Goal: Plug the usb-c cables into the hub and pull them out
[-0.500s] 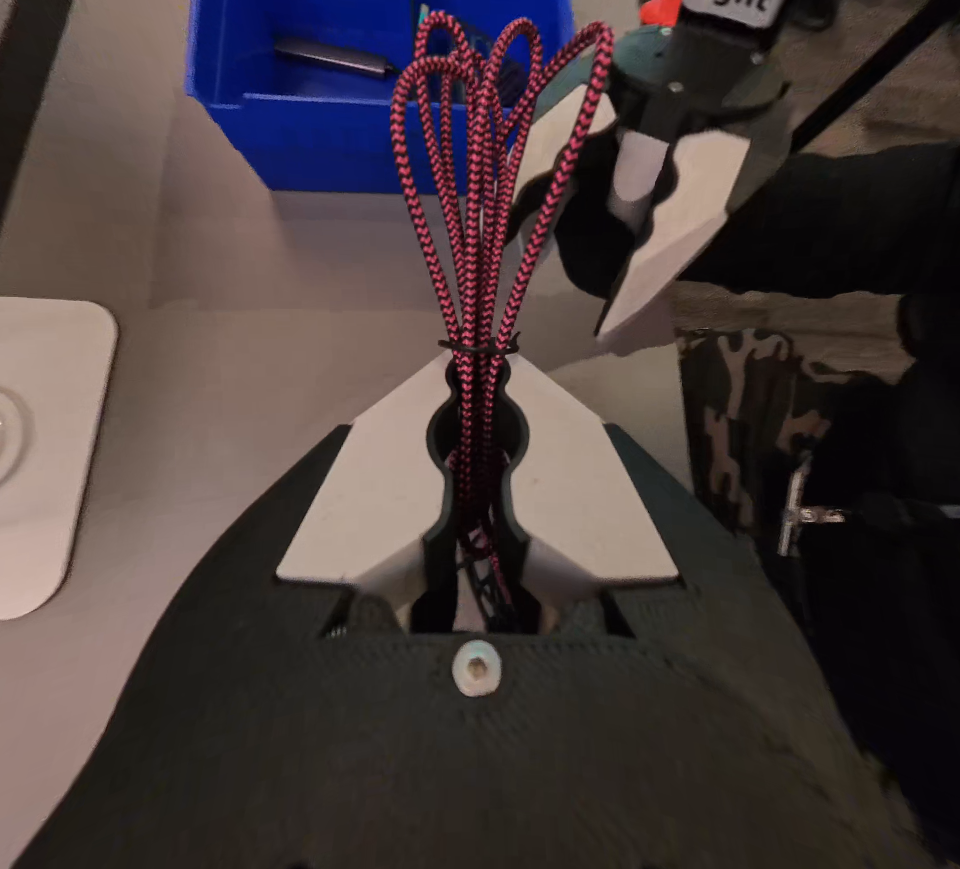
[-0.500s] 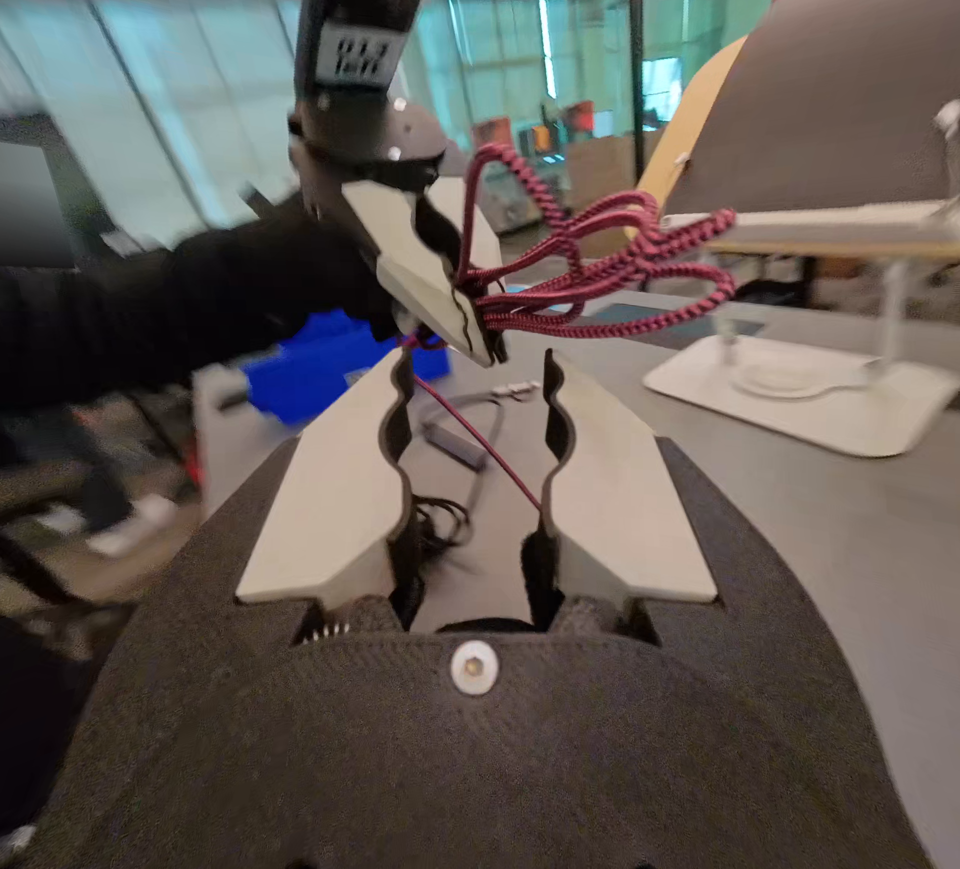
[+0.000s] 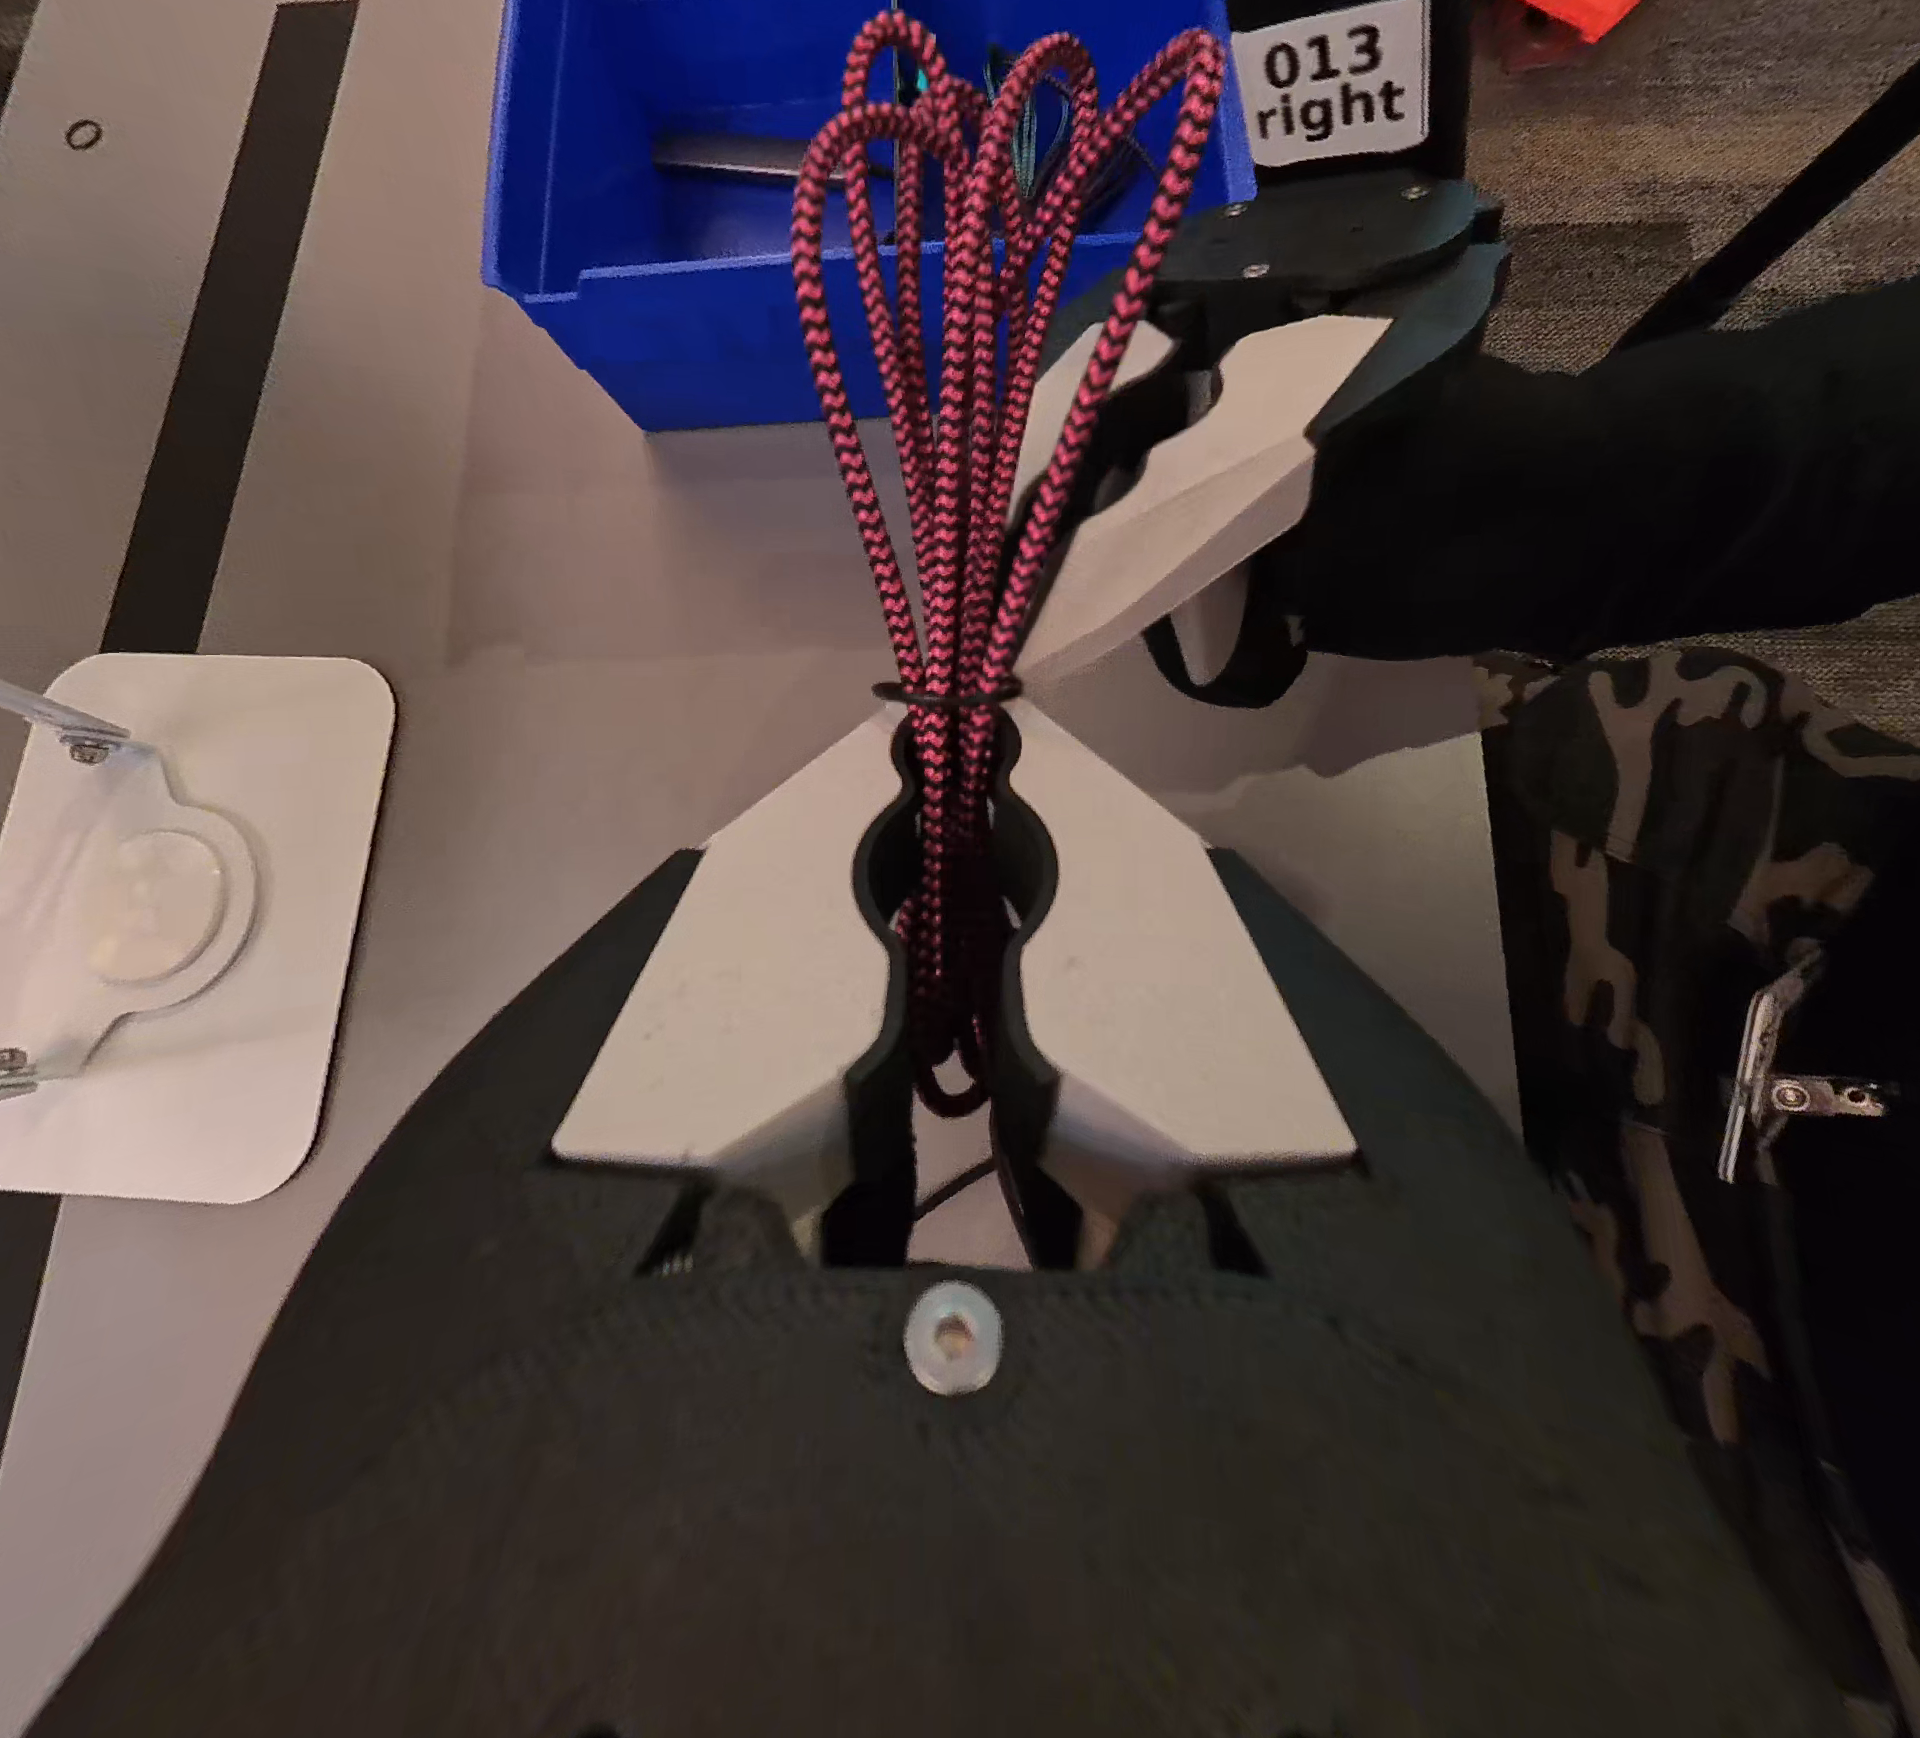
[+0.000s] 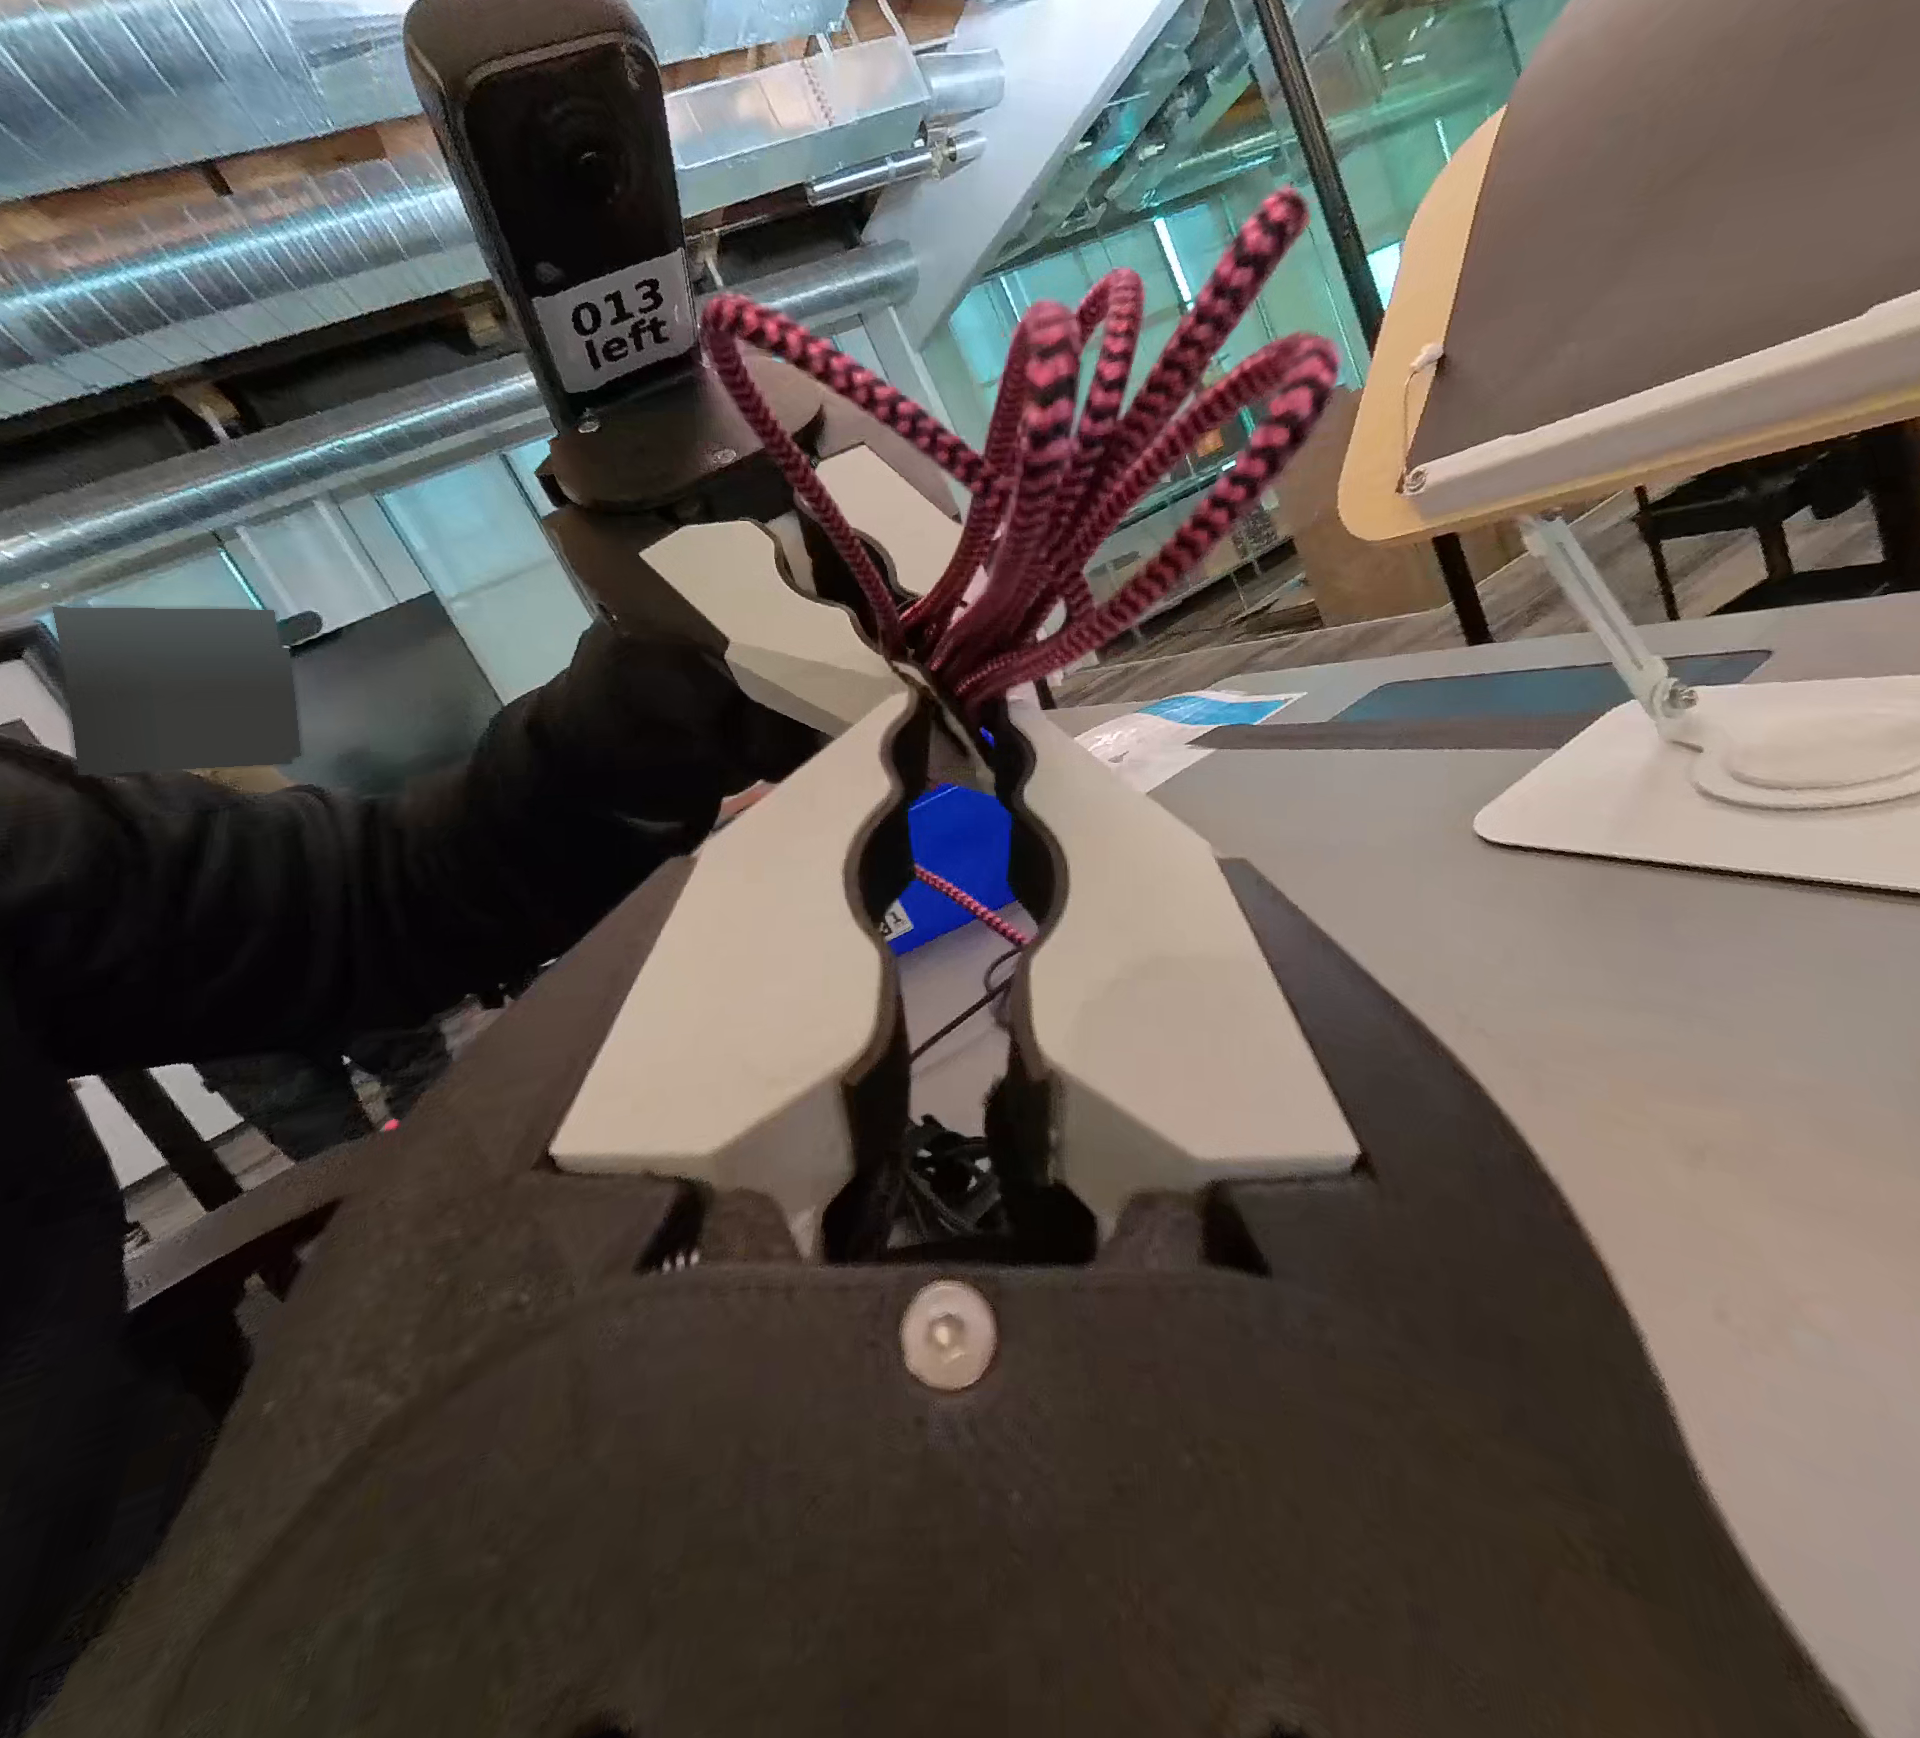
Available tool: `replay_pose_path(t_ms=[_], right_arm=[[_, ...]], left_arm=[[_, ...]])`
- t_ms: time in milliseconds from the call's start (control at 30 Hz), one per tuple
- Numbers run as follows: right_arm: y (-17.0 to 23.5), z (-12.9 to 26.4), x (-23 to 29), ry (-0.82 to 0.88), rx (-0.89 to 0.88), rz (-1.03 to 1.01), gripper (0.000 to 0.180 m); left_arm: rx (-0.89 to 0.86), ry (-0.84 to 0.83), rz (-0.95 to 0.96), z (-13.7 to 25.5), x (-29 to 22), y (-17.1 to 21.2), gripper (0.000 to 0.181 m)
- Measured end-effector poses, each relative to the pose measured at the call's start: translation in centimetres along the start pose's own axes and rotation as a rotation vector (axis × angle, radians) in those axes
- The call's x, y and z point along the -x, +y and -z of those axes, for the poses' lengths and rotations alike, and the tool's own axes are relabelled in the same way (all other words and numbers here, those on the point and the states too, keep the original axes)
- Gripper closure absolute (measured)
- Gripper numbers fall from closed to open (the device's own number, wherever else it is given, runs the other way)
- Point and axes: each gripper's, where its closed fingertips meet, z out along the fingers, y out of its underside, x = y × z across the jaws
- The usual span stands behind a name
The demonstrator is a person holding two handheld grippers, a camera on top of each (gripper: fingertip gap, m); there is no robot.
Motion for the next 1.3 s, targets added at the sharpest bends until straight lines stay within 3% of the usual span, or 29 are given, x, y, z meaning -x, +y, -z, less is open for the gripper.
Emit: replay_pose_path(t_ms=[200, 700, 1133, 1300], right_arm=[[0.0, 0.4, -0.2, 0.006, -0.003, 0.029, 0.180], [-0.2, 1.2, -0.4, 0.005, 0.025, 0.081, 0.180], [-0.8, 2.7, -0.9, -0.022, 0.018, 0.057, 0.180], [-0.4, 2.7, -0.4, -0.089, 0.023, 0.003, 0.147]], left_arm=[[-0.009, 0.001, 0.009, -0.1, -0.1, -0.2, 0.176], [0.011, 0.083, 0.044, -0.5, -0.7, -0.5, 0.176], [0.052, 0.021, -0.049, -0.9, -0.5, -0.6, 0.176], [0.067, -0.020, -0.102, -1.0, -0.2, -0.5, 0.176]])
